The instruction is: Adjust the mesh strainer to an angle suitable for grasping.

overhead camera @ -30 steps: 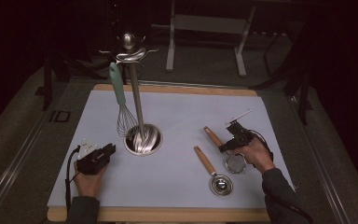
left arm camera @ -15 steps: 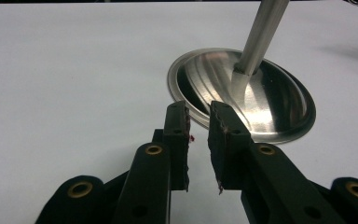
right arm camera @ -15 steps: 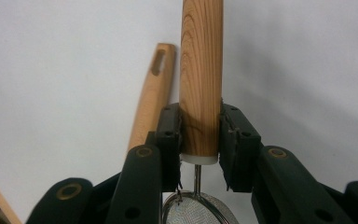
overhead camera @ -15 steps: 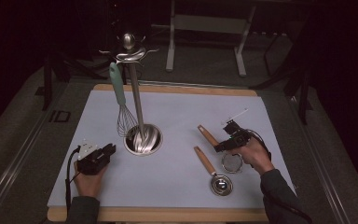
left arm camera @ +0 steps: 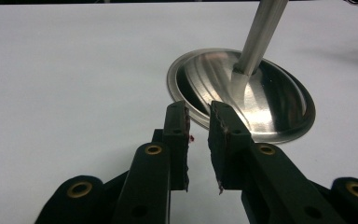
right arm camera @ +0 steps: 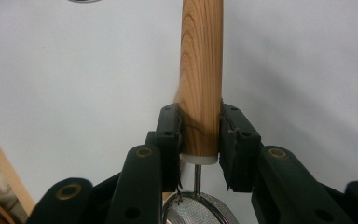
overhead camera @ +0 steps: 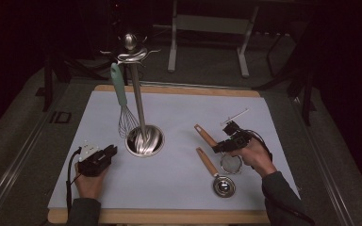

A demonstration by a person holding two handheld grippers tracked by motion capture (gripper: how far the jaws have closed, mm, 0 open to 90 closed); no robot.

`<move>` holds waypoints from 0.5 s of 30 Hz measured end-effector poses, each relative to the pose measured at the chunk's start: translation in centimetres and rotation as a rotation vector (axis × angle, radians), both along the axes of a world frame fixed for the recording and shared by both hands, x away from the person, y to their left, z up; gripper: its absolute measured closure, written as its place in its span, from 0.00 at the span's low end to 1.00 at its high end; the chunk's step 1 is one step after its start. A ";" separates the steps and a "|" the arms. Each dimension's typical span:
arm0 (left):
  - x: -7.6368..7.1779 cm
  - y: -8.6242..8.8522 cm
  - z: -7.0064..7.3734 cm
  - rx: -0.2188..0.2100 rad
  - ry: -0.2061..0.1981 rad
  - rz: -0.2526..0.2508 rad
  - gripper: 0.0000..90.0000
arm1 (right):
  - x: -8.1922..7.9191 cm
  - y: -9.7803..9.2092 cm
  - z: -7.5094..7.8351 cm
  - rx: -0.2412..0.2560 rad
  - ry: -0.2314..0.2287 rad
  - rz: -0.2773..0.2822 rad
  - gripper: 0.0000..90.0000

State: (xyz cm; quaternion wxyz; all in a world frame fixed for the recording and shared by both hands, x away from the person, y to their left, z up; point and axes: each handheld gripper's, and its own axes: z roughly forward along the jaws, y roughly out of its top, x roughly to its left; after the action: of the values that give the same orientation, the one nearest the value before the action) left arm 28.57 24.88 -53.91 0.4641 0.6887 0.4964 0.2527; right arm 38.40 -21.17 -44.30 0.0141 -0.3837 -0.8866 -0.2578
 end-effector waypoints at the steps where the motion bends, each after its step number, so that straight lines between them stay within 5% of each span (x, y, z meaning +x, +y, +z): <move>1: 0.0 0.0 0.0 0.000 0.000 0.000 0.86 | -0.1 0.1 0.1 0.003 -0.003 0.005 0.79; 15: 0.0 0.0 0.0 -0.001 -0.002 0.001 0.86 | -0.4 0.9 0.6 0.045 -0.032 0.032 0.79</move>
State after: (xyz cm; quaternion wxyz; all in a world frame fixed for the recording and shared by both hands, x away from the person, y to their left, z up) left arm 28.55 24.87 -53.91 0.4649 0.6880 0.4964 0.2534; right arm 37.95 -20.28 -43.65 0.0126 -0.3647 -0.8867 -0.2838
